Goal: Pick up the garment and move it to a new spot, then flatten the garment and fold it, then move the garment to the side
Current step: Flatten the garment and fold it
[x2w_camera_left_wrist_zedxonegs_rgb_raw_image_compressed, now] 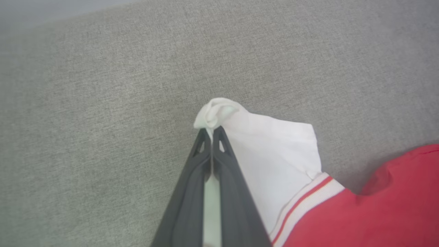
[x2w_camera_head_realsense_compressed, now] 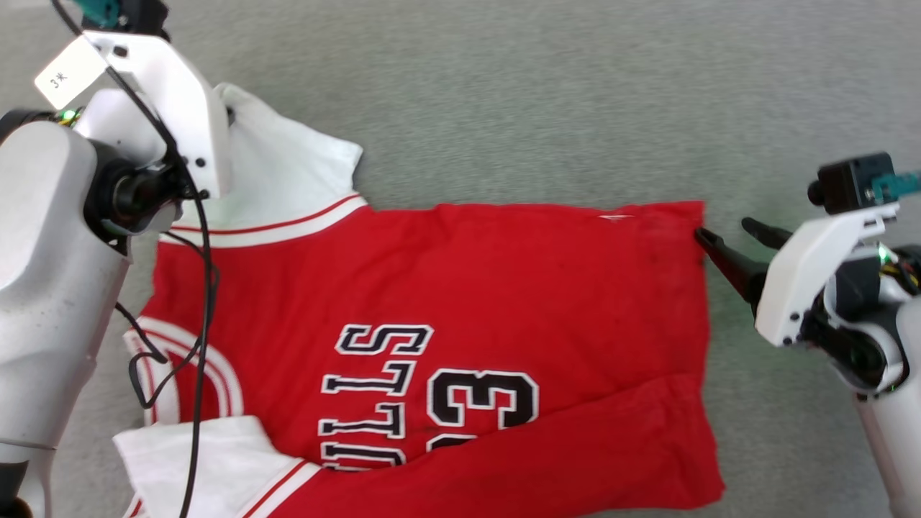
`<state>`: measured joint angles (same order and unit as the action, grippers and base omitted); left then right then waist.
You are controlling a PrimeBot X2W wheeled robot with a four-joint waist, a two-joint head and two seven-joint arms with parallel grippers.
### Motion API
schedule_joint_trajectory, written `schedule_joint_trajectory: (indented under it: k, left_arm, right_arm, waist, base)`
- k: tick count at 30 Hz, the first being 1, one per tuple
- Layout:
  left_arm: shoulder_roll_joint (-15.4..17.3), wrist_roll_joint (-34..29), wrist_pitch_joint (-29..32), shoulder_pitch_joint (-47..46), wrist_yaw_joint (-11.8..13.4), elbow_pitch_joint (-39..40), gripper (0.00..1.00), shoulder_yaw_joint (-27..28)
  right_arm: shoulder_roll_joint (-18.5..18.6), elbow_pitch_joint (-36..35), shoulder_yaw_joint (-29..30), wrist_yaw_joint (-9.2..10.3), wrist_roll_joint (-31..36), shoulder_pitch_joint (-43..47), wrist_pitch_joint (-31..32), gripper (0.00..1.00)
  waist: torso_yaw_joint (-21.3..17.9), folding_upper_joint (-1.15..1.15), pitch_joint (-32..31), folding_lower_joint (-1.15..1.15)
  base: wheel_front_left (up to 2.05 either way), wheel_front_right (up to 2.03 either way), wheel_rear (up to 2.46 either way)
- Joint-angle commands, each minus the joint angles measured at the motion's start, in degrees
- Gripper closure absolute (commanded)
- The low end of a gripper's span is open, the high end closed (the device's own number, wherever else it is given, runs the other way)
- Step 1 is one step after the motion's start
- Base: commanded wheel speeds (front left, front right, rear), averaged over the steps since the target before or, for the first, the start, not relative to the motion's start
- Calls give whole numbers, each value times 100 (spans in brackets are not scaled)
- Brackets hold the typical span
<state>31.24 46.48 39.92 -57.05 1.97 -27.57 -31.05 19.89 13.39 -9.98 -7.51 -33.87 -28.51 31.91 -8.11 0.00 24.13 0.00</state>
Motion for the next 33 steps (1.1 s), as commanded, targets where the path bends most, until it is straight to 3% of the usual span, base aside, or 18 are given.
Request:
schedule_joint_trajectory:
  k: [1, 7, 11, 12, 13, 14, 23, 33]
  left_arm:
    - [-31, -36, -44, -98, -31, 49, 100, -13]
    - [-68, -75, -175, -43, -38, 297, 100, -65]
    - [-70, -28, -240, 51, -70, 346, 100, -60]
    - [-81, -16, -251, 56, -73, 362, 100, -62]
    - [-91, -3, -280, 71, -72, 374, 100, -57]
    - [-92, 5, -301, 101, -79, 380, 100, -49]
    - [57, 122, -723, 567, -35, 571, 100, 137]
    - [390, 424, -1434, 1998, 317, 1366, 100, 548]
  right_arm:
    - [40, 62, -54, 5, -52, -140, 53, 0]
    - [145, 567, -563, 5, -227, -583, 400, 0]
    - [110, 1166, -976, 4, -419, -579, 963, 0]
    - [130, 1287, -1085, 3, -455, -572, 1097, 60]
    - [117, 1356, -1136, 3, -519, -571, 1139, 84]
    - [111, 1404, -1165, 3, -570, -580, 1174, 100]
    - [499, 1024, -855, 7, -383, -817, 596, 100]
    - [276, 392, -160, 7, -64, 73, 365, 100]
  waist:
    - [156, 0, 67, 0]
    - [383, 0, 188, 0]
    - [432, 0, 211, 0]
    - [448, 0, 213, 0]
    - [461, 0, 210, 0]
    - [474, 0, 200, 0]
    - [515, 0, -193, 0]
    - [634, 0, -934, 0]
  base:
    - [0, 0, 0]
    - [0, 0, 0]
    - [0, 0, 0]
    - [0, 0, 0]
    - [0, 0, 0]
    - [0, 0, 0]
    - [0, 0, 0]
    - [0, 0, 0]
